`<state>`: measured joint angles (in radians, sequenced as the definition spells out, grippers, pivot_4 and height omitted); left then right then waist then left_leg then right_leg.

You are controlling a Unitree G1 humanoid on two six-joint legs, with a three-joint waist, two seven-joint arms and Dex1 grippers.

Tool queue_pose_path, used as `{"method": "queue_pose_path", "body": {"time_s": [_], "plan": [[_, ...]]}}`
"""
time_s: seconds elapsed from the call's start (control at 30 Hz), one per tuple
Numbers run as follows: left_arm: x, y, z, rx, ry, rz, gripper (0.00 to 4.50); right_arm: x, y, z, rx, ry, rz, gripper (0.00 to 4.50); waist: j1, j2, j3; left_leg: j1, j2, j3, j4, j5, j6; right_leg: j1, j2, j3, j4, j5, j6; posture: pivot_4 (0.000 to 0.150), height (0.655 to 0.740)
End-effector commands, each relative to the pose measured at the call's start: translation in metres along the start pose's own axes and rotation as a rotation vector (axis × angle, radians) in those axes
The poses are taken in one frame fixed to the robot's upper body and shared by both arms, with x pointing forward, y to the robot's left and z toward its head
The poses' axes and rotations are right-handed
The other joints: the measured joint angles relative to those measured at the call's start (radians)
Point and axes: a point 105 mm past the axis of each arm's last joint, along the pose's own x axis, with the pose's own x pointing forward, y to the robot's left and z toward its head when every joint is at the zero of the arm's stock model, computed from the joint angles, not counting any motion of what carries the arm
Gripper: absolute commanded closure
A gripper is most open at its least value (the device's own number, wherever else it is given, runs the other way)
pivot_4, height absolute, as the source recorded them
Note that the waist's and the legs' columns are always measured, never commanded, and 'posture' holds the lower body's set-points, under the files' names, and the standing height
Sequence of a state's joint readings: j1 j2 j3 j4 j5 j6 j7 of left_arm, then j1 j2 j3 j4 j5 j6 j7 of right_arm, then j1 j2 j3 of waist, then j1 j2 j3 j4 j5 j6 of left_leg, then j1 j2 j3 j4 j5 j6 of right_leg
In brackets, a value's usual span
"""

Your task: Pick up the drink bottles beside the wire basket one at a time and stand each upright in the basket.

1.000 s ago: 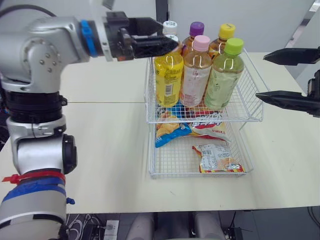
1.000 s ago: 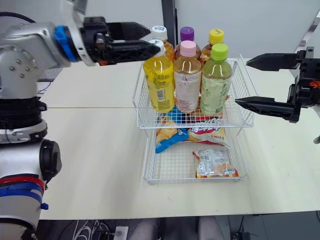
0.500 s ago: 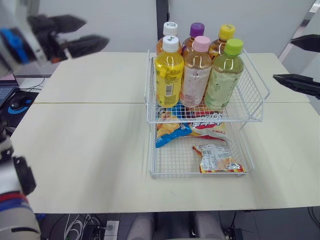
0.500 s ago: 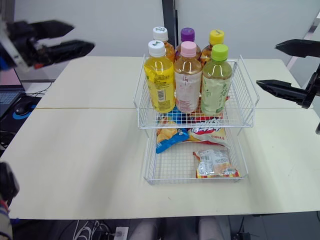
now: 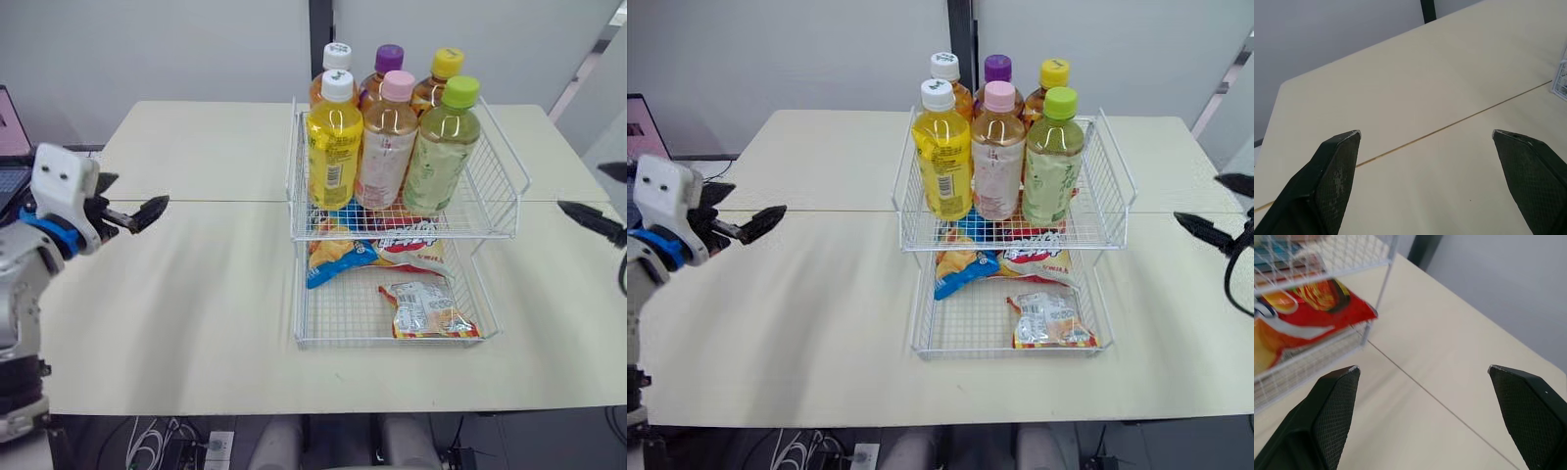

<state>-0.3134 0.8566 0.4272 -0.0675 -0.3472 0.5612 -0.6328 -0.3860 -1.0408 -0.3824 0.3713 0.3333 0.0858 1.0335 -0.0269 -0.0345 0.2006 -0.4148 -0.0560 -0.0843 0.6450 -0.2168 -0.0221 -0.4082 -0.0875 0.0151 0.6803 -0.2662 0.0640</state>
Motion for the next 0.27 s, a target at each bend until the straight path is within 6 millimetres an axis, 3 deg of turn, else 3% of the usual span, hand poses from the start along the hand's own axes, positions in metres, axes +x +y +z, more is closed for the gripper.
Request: {"method": "queue_pose_path", "body": {"time_s": [0.03,0.27], "plan": [[-0.006,0.006,-0.003,0.038,-0.026,0.062,0.02,0.0,-0.01,-0.014,-0.055,0.01,-0.086,0.0,-0.001,0.0,0.0,0.0,0.0,0.0,0.0,0.0,0.0,0.0,0.0,0.0,0.0,0.0,0.0,0.15,0.74],[-0.011,0.007,-0.023,-0.019,-0.019,0.091,0.02,0.008,-0.009,-0.037,-0.041,0.022,-0.114,0.0,-0.003,0.0,0.0,0.001,0.0,0.001,0.0,0.0,0.0,0.0,0.0,0.0,0.0,0.0,0.0,0.15,0.74]]}}
